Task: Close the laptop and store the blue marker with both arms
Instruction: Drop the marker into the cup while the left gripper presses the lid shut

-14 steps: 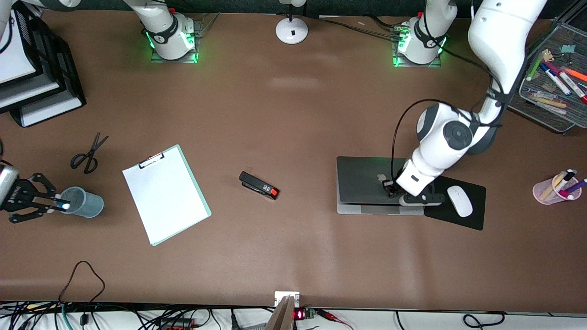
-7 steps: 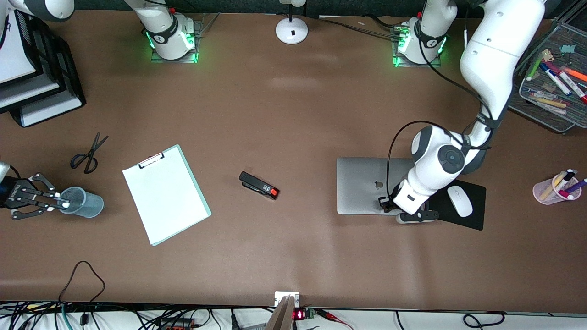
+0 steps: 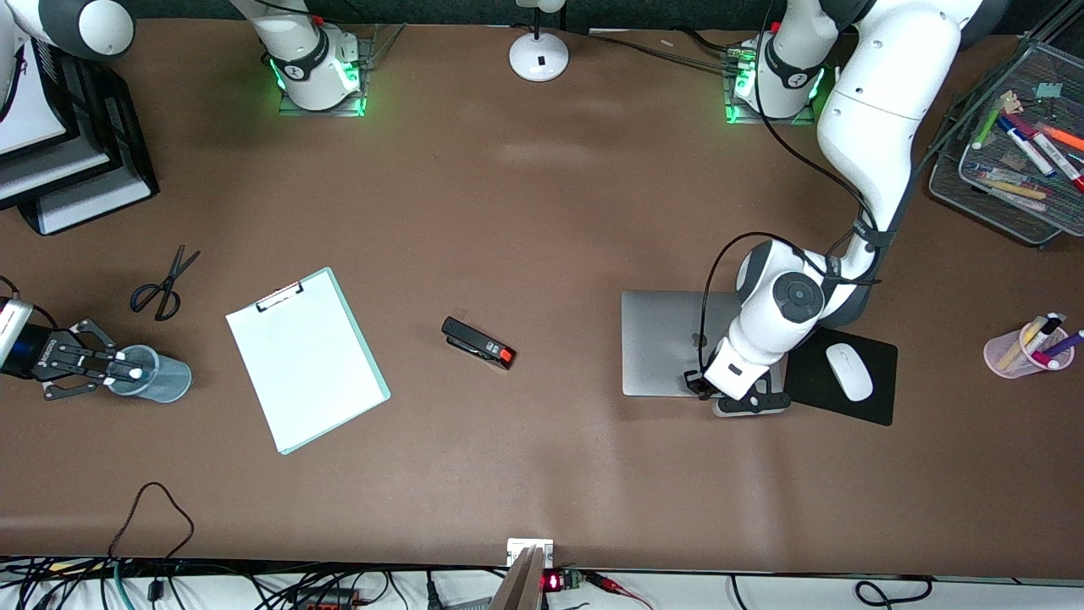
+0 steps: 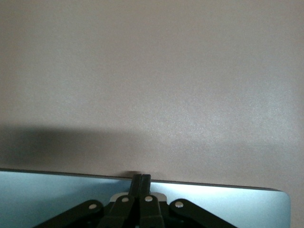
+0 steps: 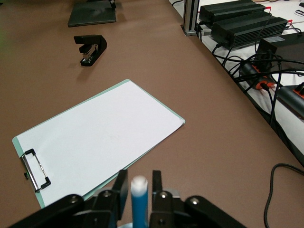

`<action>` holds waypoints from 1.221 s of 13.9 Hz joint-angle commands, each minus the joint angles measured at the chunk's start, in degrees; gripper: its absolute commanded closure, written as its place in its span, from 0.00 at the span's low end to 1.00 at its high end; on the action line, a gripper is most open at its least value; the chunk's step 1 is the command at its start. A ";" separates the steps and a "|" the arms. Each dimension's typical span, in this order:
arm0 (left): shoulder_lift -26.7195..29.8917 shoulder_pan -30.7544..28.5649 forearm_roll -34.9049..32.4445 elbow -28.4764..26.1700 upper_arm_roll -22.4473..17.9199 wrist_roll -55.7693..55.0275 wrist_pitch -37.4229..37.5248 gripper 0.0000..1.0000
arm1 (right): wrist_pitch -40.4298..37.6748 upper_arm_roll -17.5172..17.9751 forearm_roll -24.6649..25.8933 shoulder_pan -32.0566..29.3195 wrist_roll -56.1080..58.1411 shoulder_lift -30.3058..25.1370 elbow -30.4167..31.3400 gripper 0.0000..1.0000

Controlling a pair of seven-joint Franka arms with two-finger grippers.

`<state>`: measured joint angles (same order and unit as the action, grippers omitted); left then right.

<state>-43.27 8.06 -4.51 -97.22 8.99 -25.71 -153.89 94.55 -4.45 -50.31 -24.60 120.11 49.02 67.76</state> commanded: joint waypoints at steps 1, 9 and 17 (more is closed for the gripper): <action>-1.03 -0.06 -1.99 1.69 -0.81 -1.01 0.08 1.00 | -1.12 0.58 -1.02 -0.89 -2.14 -0.41 -0.70 0.00; 15.03 -0.76 -2.08 2.21 -0.46 4.44 26.50 1.00 | -1.12 0.32 11.97 5.78 -35.24 -9.01 -1.14 0.00; 23.40 -0.85 -1.64 7.21 -0.37 6.37 43.04 0.00 | -7.44 0.67 29.38 17.56 -74.28 -21.32 -0.88 0.00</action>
<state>-20.74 7.51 -4.72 -91.82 8.42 -20.33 -114.41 89.01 -3.58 -23.93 -8.94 52.41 30.20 65.57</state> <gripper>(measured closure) 0.617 0.000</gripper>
